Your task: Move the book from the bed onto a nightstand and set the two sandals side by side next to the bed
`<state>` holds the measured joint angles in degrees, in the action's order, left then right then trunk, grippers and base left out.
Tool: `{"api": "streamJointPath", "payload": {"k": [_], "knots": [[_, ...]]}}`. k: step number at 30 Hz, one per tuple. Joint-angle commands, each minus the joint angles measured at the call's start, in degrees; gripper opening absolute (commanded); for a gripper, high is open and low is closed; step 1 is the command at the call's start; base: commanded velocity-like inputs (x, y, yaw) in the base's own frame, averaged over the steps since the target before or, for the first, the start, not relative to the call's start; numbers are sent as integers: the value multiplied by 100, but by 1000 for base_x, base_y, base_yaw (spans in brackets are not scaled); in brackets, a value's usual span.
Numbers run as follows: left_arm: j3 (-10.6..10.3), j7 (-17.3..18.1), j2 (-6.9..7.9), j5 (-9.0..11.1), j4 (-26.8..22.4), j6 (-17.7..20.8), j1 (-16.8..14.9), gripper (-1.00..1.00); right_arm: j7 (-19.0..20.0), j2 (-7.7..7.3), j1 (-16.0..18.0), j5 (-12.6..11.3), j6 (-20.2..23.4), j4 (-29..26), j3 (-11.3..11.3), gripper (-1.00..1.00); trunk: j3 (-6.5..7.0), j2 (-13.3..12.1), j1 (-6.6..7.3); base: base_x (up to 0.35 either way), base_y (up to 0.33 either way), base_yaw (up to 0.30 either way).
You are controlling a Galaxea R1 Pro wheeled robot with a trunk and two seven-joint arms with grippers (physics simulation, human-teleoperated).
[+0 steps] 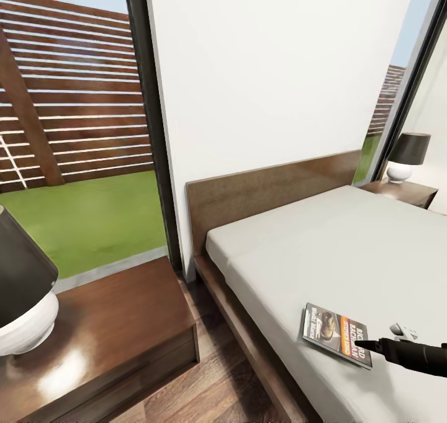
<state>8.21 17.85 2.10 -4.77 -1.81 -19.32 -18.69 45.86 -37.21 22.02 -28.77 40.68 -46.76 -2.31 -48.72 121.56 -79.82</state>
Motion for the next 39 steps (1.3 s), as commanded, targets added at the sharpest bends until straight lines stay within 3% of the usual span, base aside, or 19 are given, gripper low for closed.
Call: {"api": "streamJointPath", "payload": {"k": [1, 39], "knots": [[49, 17, 1, -50, 5, -19, -4, 100, -8, -6, 4, -41, 35, 0, -15, 100, -5, 3, 1, 0, 0, 0], [49, 10, 1, -51, 5, -19, -4, 100, -7, -6, 6, -41, 33, 0, -21, 100, -42, 83, -43, 0, 0, 0]]}}
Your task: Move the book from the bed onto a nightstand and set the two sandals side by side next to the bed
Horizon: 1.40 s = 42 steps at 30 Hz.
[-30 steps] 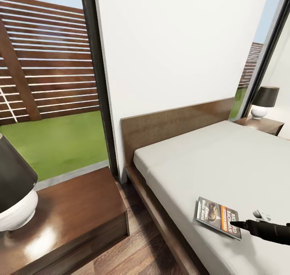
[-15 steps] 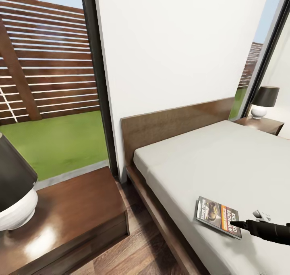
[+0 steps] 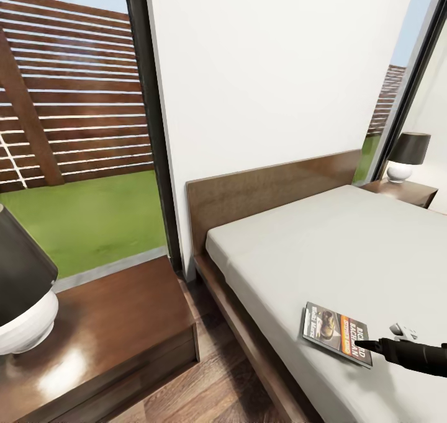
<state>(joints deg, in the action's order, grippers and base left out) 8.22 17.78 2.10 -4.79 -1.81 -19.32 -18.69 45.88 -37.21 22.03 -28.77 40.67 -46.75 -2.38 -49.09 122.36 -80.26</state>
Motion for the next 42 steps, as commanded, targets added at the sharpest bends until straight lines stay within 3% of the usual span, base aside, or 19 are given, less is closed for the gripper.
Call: {"api": "streamJointPath", "payload": {"k": [1, 42], "knots": [[50, 18, 1, -50, 5, -19, -3, 100, -9, -6, 4, -41, 33, 0, -16, 100, -8, 2, 1, 0, 0, 27], [51, 16, 1, -50, 5, -19, -3, 100, -9, -1, 3, -41, 36, -35, -17, 100, -49, 2, 1, 0, 0, 38]]}}
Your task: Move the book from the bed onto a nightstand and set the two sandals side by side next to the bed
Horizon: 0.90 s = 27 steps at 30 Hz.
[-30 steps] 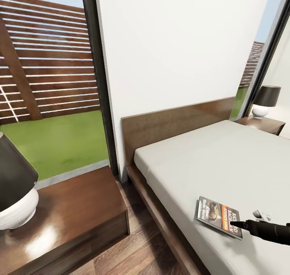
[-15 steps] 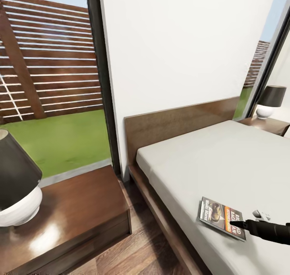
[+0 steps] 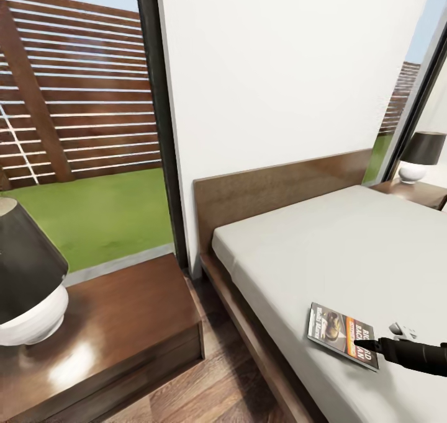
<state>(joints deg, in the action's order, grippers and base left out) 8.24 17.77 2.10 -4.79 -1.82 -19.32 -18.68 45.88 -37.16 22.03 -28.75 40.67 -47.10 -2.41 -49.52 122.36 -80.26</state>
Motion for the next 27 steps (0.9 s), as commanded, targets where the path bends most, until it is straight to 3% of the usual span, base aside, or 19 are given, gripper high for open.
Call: {"api": "streamJointPath", "payload": {"k": [1, 20, 27], "knots": [[49, 16, 1, -50, 6, -19, -4, 100, -9, -5, 3, -43, 36, -1, -13, 100, -8, 3, 1, 0, 0, 148], [47, 17, 1, -48, 8, -19, -4, 100, -9, -5, 3, -43, 37, -1, -13, 100, -23, 3, 1, 0, 0, 44], [48, 16, 1, -50, 6, -20, -4, 100, -9, -3, 3, -43, 33, -1, -13, 100, -43, 3, 1, 0, 0, 159]]}}
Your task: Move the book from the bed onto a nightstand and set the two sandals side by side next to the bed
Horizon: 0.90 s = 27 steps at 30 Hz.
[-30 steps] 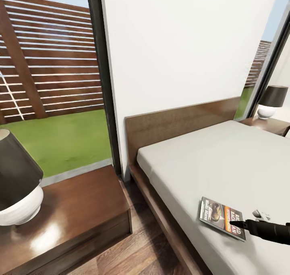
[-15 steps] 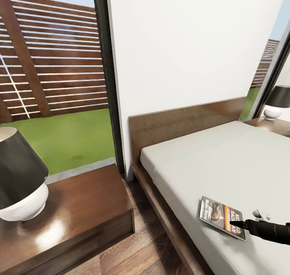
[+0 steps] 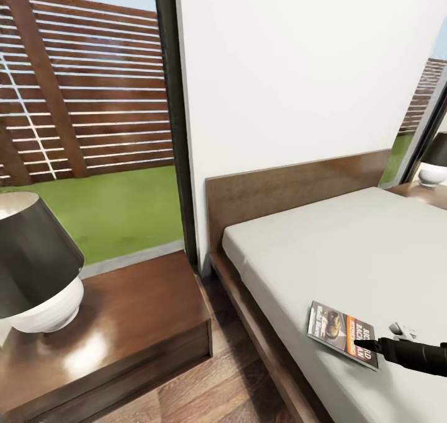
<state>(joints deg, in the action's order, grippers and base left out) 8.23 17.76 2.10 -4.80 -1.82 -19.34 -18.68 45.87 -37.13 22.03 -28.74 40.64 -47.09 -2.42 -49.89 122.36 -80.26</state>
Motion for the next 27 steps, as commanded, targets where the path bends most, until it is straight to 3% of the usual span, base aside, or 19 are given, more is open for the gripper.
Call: {"api": "streamJointPath", "payload": {"k": [1, 27], "knots": [[50, 17, 1, -49, 6, -19, -4, 100, -8, -5, 3, -44, 36, -1, -13, 100, -7, 2, 1, 0, 0, 95], [48, 17, 1, -49, 6, -18, -4, 100, -8, -5, 3, -18, 34, -10, -24, 100, -52, 2, 1, 0, 0, 57]]}}
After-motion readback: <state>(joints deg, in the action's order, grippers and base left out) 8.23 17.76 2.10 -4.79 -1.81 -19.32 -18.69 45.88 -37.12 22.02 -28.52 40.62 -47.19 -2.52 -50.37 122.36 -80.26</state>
